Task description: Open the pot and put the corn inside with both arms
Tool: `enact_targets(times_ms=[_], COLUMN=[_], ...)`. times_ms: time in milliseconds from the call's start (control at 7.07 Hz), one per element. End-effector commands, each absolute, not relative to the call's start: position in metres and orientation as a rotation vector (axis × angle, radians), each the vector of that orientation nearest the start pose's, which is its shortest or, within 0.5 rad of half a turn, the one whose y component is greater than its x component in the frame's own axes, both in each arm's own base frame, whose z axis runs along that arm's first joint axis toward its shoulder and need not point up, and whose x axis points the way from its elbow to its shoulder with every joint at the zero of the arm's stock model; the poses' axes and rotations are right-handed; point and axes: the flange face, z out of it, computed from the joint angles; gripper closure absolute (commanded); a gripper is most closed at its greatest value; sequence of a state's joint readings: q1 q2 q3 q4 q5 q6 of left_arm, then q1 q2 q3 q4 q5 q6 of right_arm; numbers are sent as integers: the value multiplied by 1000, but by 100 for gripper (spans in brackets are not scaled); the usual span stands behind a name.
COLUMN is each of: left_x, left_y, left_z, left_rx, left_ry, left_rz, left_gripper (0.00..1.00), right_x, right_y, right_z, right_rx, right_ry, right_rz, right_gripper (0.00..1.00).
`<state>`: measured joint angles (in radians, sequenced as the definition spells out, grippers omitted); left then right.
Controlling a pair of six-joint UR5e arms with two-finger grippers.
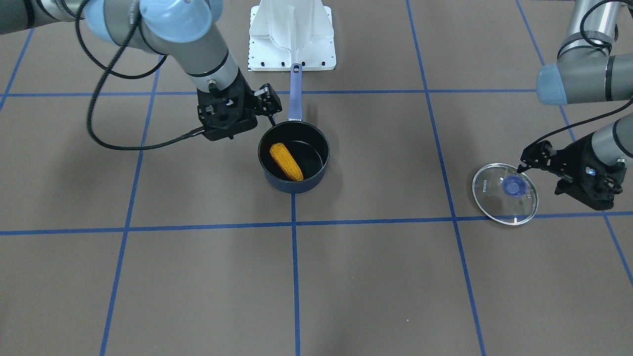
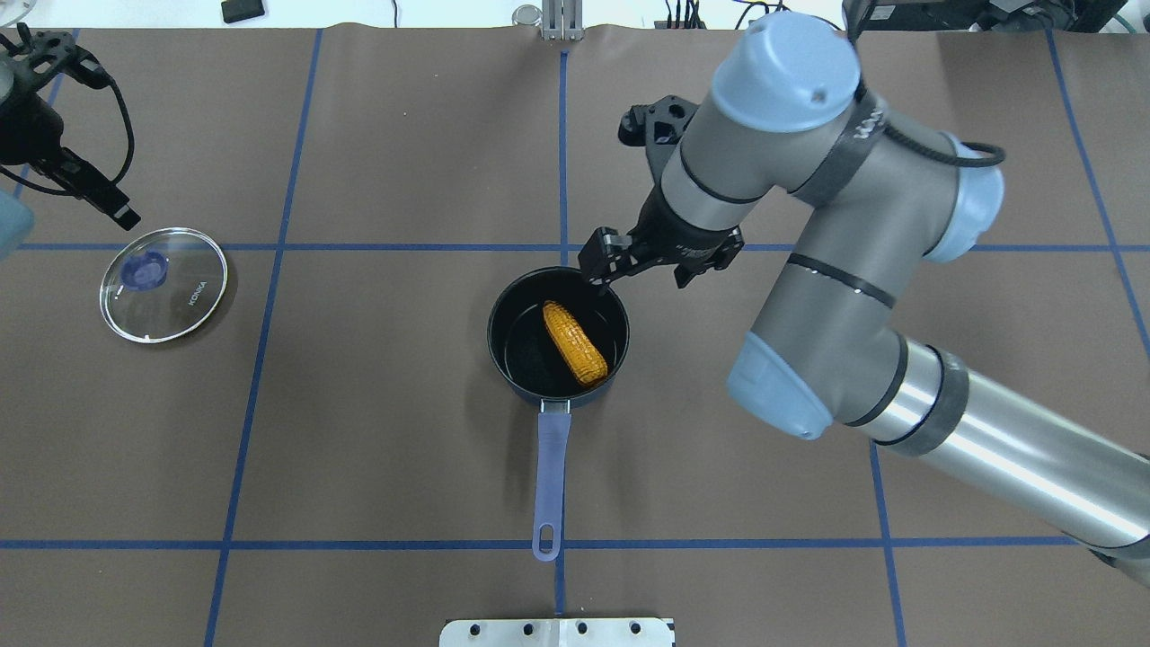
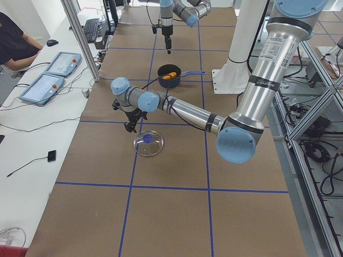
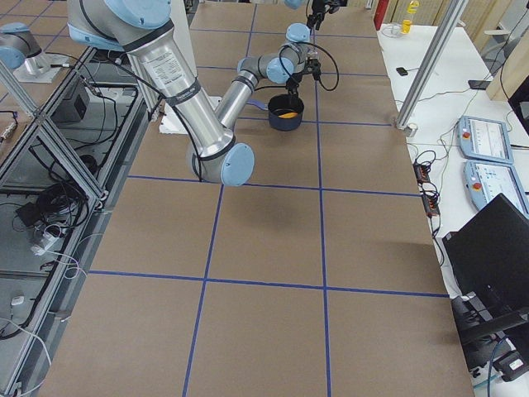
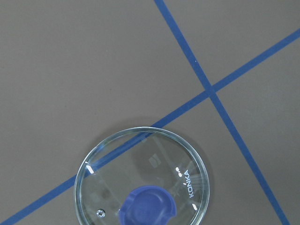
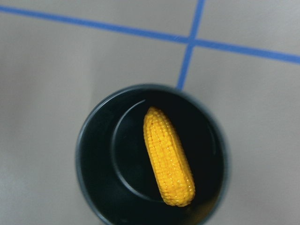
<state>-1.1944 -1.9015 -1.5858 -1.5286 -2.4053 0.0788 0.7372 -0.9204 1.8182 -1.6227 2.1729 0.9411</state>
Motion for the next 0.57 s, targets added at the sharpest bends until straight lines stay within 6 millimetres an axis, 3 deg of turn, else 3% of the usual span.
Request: enact_targets(times_ms=[0,283,424], left_x=[125,72,46], left_y=[-611,-615,-616], left_z=[462,471,473], left_rx=[203,238,256], left_ry=[863,844,833], left_rz=[493,484,486], left_gripper=[0,0,0], right_x=[-319,-222,-191], right_y=[-519,-543,-547], right_z=[221,284,326], right_rx=[132,176,157], right_ry=[-965,-892,-837], right_rz=[-106,-26,33], right_gripper=[0,0,0])
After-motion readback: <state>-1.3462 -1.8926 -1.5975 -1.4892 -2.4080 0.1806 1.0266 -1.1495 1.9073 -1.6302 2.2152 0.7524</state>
